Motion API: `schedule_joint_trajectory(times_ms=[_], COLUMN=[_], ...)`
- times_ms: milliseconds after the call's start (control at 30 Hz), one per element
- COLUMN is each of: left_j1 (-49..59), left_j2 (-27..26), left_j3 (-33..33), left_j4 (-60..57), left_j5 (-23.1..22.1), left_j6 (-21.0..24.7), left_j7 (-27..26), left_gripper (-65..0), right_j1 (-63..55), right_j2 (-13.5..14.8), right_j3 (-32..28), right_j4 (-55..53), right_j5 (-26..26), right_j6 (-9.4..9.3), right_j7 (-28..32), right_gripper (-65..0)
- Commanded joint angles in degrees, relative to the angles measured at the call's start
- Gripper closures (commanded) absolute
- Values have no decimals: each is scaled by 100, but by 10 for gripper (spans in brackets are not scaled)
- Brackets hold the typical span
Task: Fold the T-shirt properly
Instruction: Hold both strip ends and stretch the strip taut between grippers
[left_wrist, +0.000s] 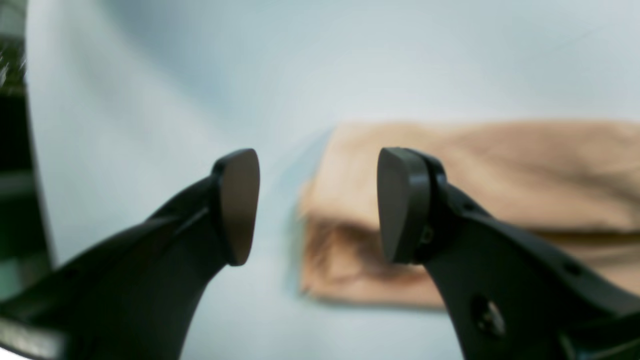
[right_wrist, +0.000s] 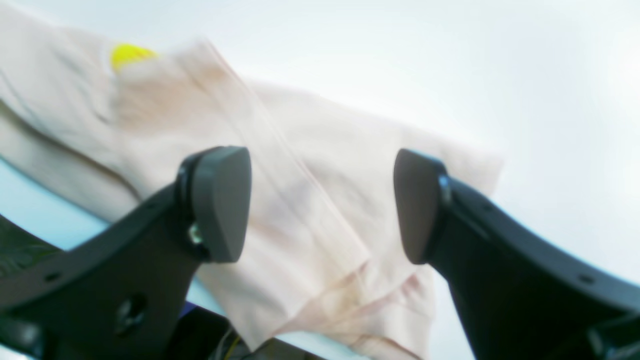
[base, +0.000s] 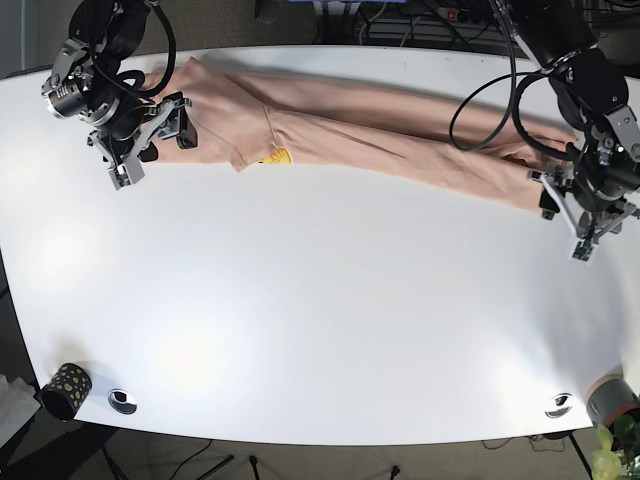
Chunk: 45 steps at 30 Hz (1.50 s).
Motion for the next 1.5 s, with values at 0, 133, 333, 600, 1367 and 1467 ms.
schedule_joint_trajectory(times_ms=[0, 133, 333, 600, 1367, 1467], left_j1=[-82, -65, 322, 1104, 234, 234], left_j2=[-4, -48, -453, -708, -681, -672], left_j3=[196, 399, 399, 416, 372, 214], left_j4=[-83, -470, -979, -1076, -3160, -3151], left_j5=[-93, -93, -93, -93, -110, -119], left_j6=[-3, -3, -3, -3, -3, -3], left_j7=[-119, -251, -436, -1034, -1544, -1297], left_gripper=[-346, -346, -344, -344, -344, -344], right_j1=[19, -42, -402, -526, 1734, 1883], right_j2=[51, 51, -54, 16, 385, 464], right_j3=[-72, -143, -160, -802, -1277, -1277], right_j4=[107, 89, 72, -465, -3471, -3462], right_j5=[47, 12, 3, -427, -1983, -1975], right_j6=[10, 10, 10, 10, 10, 10], right_j7=[15, -73, 32, 639, 2221, 2221], right_gripper=[-430, -430, -430, -430, -430, -430])
